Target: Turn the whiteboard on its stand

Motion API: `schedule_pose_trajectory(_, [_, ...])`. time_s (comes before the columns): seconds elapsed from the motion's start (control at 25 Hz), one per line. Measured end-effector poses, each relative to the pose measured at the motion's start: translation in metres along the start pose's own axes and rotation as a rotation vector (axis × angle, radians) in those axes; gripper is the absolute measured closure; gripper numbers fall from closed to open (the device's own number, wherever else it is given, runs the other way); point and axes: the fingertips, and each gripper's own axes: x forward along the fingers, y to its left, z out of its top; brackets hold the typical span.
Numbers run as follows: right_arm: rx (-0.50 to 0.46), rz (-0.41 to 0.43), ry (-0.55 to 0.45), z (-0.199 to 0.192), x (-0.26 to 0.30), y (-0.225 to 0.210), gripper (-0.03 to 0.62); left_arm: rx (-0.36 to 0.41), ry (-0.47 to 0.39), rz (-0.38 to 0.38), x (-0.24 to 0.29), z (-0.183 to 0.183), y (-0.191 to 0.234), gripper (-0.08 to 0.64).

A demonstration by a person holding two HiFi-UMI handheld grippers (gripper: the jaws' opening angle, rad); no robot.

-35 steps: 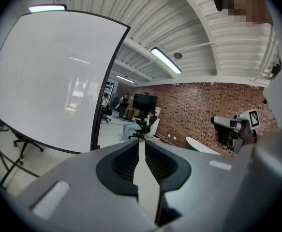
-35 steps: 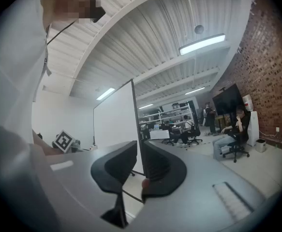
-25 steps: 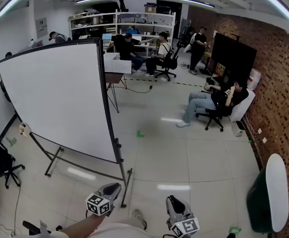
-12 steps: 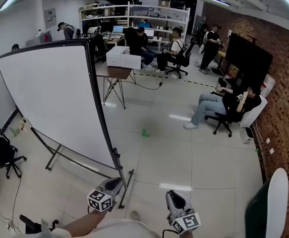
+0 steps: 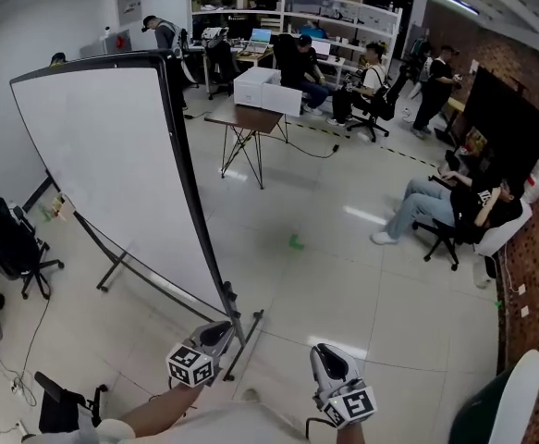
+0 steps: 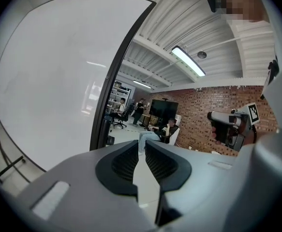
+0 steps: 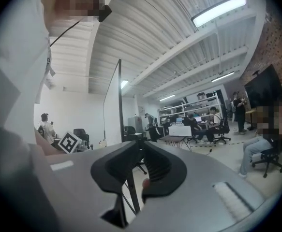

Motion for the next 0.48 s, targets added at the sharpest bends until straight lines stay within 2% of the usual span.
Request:
schedule_pose_trajectory(0.24, [0.000,0.102,0.014,0.002,0.041,-0.013,0.543,-0.010,-0.024,0.116,-0.013,0.008,0.023,0.509])
schedule_pose_trajectory(0.48, [0.006,0.226,0.017,0.006,0.063,-0.038,0.534,-0.008,-0.050,0.256,-0.019,0.012,0.026,0.509])
